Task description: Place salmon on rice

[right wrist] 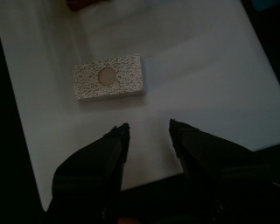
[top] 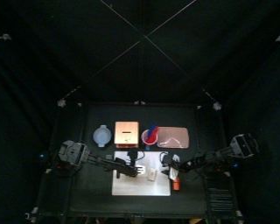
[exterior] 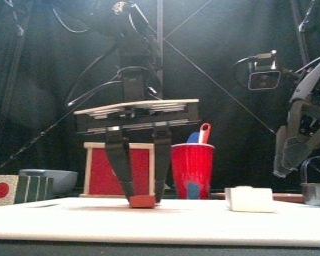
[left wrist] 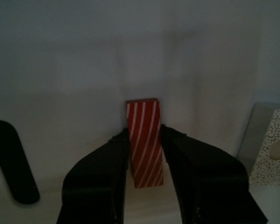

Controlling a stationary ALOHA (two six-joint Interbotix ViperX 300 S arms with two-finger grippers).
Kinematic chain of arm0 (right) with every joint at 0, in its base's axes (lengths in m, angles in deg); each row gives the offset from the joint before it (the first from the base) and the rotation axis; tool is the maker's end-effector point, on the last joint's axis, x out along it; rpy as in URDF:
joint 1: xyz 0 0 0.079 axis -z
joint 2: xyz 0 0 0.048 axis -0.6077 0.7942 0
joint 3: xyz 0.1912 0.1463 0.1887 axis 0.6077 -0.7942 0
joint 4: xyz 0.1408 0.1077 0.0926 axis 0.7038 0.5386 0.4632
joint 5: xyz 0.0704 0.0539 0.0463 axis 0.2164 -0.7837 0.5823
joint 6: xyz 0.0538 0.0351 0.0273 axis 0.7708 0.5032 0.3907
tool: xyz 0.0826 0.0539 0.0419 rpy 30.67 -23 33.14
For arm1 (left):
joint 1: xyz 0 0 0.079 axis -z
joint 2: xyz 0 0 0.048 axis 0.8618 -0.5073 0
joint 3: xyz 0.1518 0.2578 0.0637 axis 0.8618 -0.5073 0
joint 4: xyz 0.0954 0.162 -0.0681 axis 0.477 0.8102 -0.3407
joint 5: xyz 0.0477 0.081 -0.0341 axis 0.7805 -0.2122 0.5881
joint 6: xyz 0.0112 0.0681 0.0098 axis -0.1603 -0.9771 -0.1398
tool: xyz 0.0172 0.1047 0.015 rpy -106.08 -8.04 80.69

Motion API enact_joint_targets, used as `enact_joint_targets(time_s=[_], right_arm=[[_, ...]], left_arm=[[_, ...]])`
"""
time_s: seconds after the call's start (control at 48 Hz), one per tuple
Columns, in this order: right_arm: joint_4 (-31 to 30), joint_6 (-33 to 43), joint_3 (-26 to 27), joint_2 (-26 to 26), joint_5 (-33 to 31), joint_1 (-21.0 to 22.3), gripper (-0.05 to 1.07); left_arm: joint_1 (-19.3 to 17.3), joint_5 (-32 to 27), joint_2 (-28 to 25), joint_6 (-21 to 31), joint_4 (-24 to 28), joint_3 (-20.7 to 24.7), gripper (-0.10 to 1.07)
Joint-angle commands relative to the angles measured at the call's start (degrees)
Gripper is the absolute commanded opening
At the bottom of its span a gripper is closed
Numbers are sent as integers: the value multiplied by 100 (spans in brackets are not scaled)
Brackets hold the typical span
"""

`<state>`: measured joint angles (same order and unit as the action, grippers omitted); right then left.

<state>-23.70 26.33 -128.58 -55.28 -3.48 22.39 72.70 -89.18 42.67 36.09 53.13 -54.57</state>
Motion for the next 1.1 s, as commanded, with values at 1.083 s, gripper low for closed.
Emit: enact_joint_targets(time_s=[1.083], right_arm=[[-97,0,-659,-1485,-62,571,79]], left_arm=[[-316,-1055,-1125,-2285,-272,3270,66]])
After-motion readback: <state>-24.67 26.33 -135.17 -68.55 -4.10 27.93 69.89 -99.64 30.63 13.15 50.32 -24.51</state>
